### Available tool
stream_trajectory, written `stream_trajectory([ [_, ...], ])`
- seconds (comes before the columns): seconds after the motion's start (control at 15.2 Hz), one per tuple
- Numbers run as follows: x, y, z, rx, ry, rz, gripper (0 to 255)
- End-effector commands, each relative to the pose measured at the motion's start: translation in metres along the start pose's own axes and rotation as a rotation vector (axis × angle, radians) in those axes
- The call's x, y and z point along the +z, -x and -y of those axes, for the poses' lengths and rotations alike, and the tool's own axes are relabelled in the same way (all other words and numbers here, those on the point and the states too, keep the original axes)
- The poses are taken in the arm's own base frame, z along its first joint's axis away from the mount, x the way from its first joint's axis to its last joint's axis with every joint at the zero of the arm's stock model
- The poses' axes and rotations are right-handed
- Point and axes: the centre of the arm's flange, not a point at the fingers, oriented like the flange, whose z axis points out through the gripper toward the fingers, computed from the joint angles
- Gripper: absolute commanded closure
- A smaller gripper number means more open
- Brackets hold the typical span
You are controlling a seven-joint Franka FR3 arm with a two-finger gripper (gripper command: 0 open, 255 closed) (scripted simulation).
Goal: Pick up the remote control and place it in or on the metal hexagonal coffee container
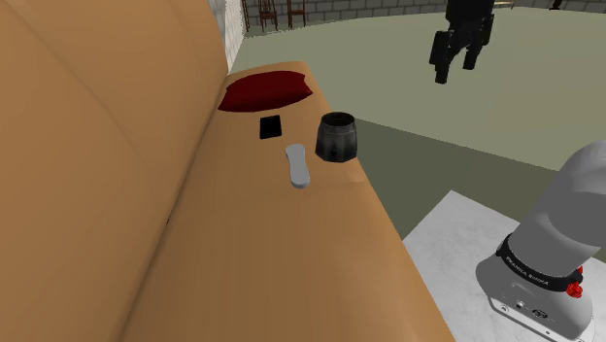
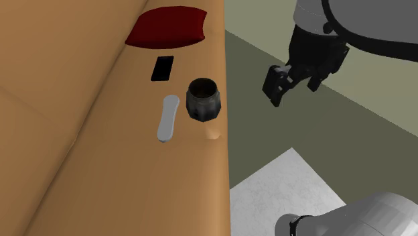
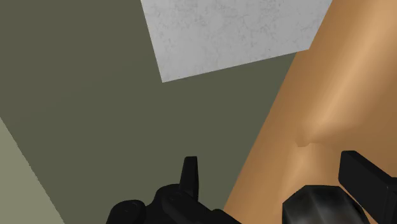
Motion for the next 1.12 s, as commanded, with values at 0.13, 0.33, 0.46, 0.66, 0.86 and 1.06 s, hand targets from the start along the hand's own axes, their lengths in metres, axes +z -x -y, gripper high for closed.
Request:
stream_trajectory([
  [0.13, 0.011, -0.012, 0.020, 0.019, -0.003, -0.001, 0],
  [0.33, 0.028, -0.031, 0.049, 0.048, -0.007, -0.002, 0],
  [0.46, 0.040, -0.044, 0.069, 0.067, -0.010, -0.003, 0],
  [0.66, 0.056, -0.065, 0.098, 0.095, -0.015, -0.004, 0],
  [0.86, 0.073, -0.086, 0.126, 0.124, -0.019, -0.006, 0],
  [1.06, 0.089, -0.108, 0.154, 0.152, -0.024, -0.007, 0],
])
